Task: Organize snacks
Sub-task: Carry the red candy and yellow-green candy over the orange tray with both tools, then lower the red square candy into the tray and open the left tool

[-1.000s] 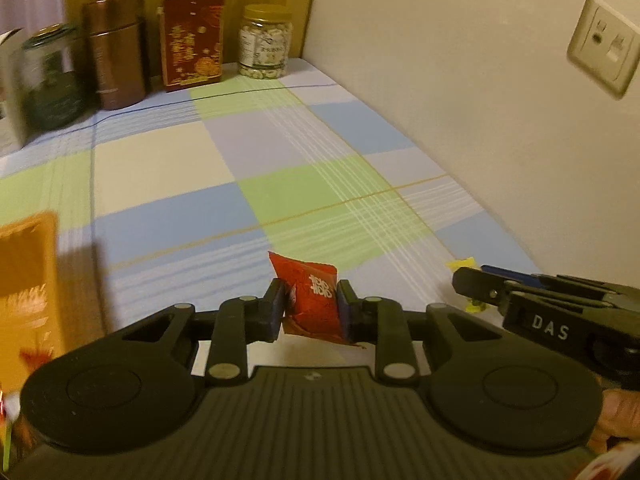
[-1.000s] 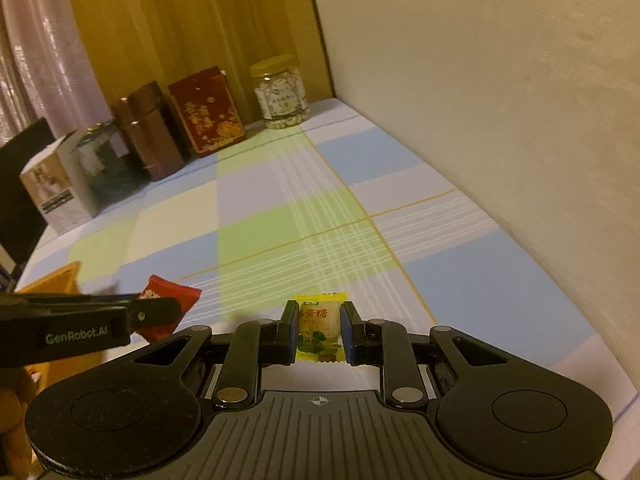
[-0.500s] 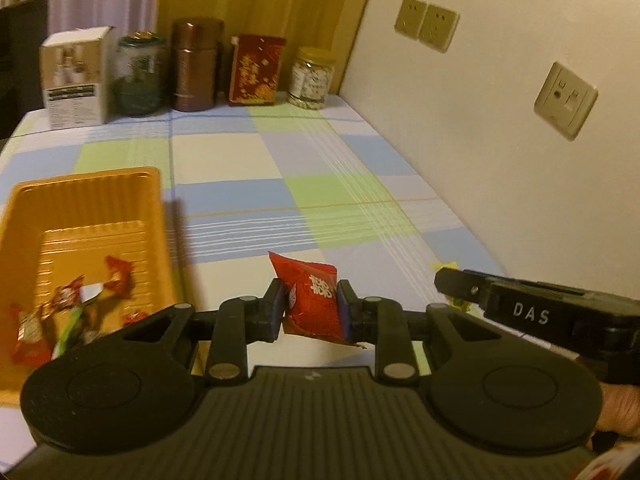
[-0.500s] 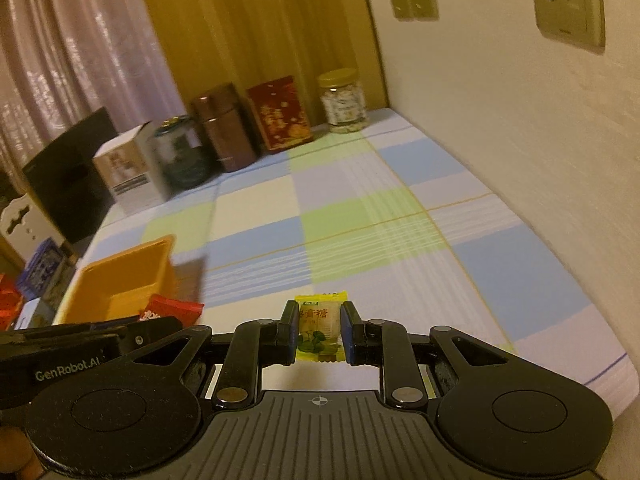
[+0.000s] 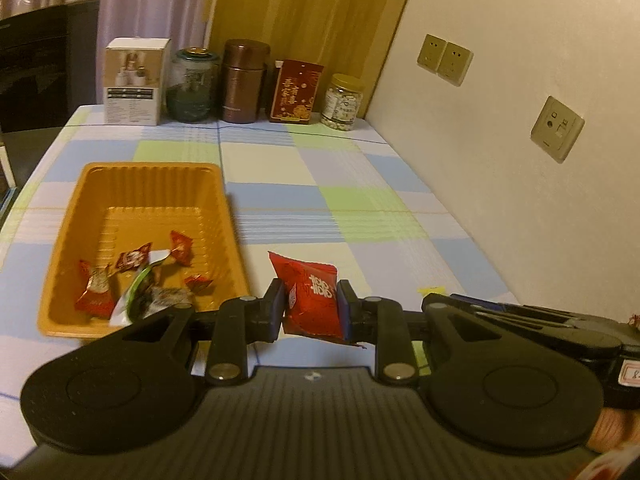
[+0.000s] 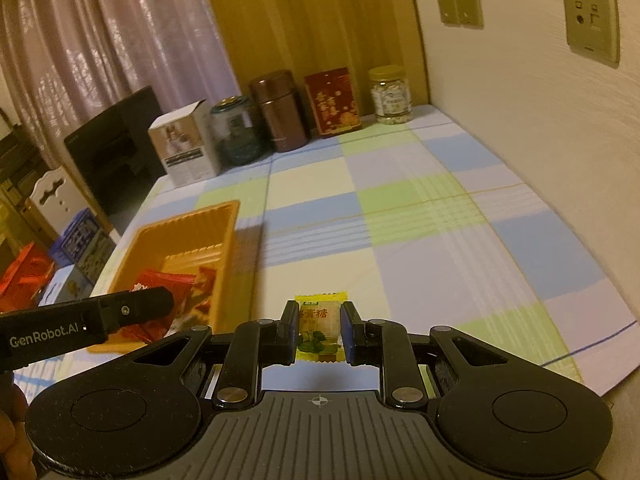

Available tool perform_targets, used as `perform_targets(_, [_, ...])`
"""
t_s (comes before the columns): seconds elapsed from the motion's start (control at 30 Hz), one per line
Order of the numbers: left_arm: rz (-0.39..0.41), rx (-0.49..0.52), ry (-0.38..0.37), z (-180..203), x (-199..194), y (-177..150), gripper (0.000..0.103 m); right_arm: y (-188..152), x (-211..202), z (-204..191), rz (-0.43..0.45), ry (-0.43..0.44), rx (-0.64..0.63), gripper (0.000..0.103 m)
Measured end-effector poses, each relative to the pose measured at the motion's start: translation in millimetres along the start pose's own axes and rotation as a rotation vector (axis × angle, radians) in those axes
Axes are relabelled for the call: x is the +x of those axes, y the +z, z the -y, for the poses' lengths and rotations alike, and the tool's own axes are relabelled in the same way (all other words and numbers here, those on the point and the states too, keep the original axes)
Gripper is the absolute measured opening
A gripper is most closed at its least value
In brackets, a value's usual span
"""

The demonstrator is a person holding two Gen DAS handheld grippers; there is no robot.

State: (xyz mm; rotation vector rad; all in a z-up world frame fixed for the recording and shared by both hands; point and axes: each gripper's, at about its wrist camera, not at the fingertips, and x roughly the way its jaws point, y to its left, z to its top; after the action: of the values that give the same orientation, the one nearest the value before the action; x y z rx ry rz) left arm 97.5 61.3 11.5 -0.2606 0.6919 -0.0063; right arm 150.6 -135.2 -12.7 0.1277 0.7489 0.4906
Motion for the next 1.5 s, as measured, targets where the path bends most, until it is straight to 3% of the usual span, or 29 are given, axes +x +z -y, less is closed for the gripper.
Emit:
perform_targets(0.7, [0.006, -0.069, 0.089, -49, -43, -29, 0.024, -23, 12, -59, -0.051, 0.086, -0.094, 0.022])
perform_targets(1.5, [0.012, -0.123, 0.142, -95, -32, -14, 0.024, -14, 54, -95, -0.097, 0.133, -0.152, 0.022])
